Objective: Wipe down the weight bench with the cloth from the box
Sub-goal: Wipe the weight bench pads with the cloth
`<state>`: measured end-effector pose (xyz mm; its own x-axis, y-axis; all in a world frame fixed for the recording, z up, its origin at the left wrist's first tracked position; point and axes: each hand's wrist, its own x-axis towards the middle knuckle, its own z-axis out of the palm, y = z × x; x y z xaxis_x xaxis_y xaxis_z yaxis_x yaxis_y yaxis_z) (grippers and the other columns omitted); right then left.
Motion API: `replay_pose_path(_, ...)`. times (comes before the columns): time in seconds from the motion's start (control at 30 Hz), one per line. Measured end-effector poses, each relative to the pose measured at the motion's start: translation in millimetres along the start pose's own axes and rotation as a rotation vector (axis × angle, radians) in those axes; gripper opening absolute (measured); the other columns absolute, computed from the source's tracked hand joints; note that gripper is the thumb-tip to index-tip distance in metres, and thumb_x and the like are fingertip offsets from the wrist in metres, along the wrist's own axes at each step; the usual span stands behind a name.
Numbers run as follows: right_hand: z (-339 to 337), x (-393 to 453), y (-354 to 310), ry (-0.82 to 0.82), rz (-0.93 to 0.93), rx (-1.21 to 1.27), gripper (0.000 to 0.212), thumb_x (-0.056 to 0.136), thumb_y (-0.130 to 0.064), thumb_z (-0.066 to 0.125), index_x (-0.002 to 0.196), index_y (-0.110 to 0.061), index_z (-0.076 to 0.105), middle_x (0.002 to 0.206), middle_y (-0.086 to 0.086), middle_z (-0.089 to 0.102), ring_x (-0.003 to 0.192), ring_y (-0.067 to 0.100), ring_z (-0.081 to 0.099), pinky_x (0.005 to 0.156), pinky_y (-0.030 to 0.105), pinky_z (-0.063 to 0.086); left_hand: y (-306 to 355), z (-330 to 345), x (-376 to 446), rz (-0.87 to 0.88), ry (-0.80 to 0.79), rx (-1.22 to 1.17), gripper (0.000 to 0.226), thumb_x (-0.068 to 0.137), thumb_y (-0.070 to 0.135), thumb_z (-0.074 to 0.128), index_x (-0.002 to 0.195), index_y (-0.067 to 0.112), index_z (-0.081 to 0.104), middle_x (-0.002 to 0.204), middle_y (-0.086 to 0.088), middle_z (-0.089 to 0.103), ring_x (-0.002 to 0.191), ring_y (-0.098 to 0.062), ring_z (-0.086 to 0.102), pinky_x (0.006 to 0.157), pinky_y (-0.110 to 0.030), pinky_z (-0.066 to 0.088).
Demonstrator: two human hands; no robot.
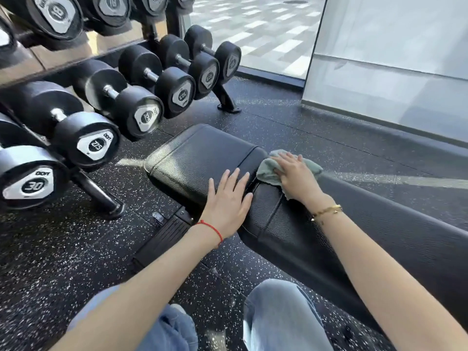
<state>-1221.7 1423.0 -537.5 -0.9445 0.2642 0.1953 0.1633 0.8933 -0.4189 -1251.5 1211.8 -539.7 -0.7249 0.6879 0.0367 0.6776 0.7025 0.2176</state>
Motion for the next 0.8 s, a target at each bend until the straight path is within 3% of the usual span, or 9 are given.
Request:
replay_pose_path(0.07, 6.0, -21.5, -8.3, -0.032, -0.082, 0.023, 0.057, 0.085, 0.004, 0.047, 0.136, -0.022, 0.050, 0.149, 0.002, 0.041, 0.145, 0.023, 0.023, 0.120, 0.049, 0.007, 10.1, 1.3, -0.4, 0.011, 0.054, -0.029, 0.081, 0.085, 0.053, -0.007, 0.156, 0.023, 0.017, 0.164, -0.002, 0.015, 0.152, -0.021, 0.006, 0.120, -0.053, 0.005)
replay_pose_path(0.2, 0.8, -109.1, -18.3, -0.088, -0.239, 0.055, 0.071, 0.082, 0.006, 0.049, 0.145, -0.024, 0.038, 0.157, -0.004, 0.024, 0.148, 0.014, 0.008, 0.121, 0.037, 0.002, 24.3, 9.2, -4.1, 0.026, 0.118, -0.089, 0.077, 0.088, 0.049, -0.001, 0.154, 0.020, 0.026, 0.161, -0.004, 0.023, 0.151, -0.022, 0.014, 0.120, -0.054, 0.007)
replay_pose_path(0.33, -20.9, -163.1, 0.8, -0.059, -0.198, 0.034, 0.071, 0.082, 0.003, 0.046, 0.146, -0.026, 0.035, 0.157, -0.007, 0.019, 0.147, 0.010, 0.008, 0.120, 0.033, 0.002, 41.7, 22.4, -13.3, 0.045, 0.138, -0.140, 0.071, 0.092, 0.047, 0.005, 0.152, 0.019, 0.032, 0.159, -0.003, 0.030, 0.149, -0.023, 0.019, 0.121, -0.053, 0.010)
replay_pose_path(0.6, -26.8, -75.8, 55.9, 0.104, 0.144, -0.057, 0.059, 0.091, -0.004, 0.045, 0.145, -0.026, 0.037, 0.155, 0.006, 0.029, 0.145, 0.024, 0.021, 0.121, 0.039, 0.007, 75.4, 44.5, -12.9, 0.041, 0.187, -0.102, 0.061, 0.095, 0.044, 0.023, 0.146, 0.019, 0.044, 0.153, -0.003, 0.042, 0.144, -0.027, 0.032, 0.117, -0.055, 0.022)
replay_pose_path(0.8, -15.7, -67.7, 59.4, 0.112, 0.110, -0.094, 0.055, 0.095, -0.012, 0.045, 0.146, -0.027, 0.034, 0.156, 0.007, 0.028, 0.146, 0.025, 0.019, 0.121, 0.038, 0.003, 78.3, 56.8, -11.9, 0.010, 0.296, -0.027, 0.054, 0.096, 0.040, 0.031, 0.143, 0.020, 0.049, 0.149, -0.002, 0.047, 0.140, -0.026, 0.038, 0.115, -0.052, 0.028)
